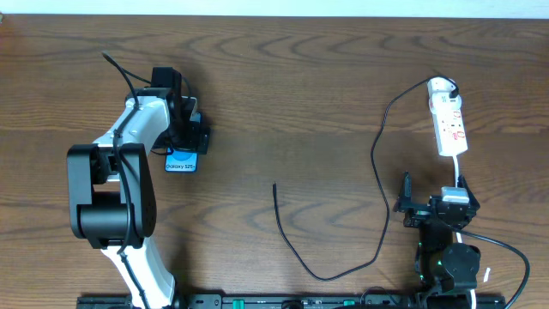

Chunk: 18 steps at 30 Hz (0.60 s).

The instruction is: Plug charger to phone and switch on socket

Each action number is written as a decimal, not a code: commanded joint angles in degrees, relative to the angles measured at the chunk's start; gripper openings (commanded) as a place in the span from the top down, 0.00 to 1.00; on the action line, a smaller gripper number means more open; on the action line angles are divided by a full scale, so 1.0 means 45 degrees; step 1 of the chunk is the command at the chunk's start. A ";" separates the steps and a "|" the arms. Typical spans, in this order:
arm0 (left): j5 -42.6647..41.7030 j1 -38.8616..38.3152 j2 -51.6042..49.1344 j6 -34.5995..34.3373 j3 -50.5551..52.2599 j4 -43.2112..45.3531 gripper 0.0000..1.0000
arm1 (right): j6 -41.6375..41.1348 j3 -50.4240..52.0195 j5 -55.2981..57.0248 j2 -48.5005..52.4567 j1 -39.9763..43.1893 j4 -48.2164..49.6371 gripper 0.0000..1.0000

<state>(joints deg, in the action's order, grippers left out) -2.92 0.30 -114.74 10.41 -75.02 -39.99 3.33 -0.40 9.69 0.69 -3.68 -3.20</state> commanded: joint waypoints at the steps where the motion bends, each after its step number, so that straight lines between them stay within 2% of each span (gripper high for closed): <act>1: 0.0321 0.0000 -0.0223 0.0063 0.0010 0.0102 0.02 | -0.0160 0.0019 0.0053 -0.0092 -0.0087 -0.0053 0.01; 18: 0.0321 0.0000 -0.0223 0.0063 0.0010 0.0015 0.02 | -0.0160 0.0019 0.0053 -0.0092 -0.0087 -0.0053 0.01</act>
<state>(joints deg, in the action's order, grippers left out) -2.92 0.30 -114.74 10.41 -75.02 -39.64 3.33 -0.40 9.69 0.69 -3.68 -3.20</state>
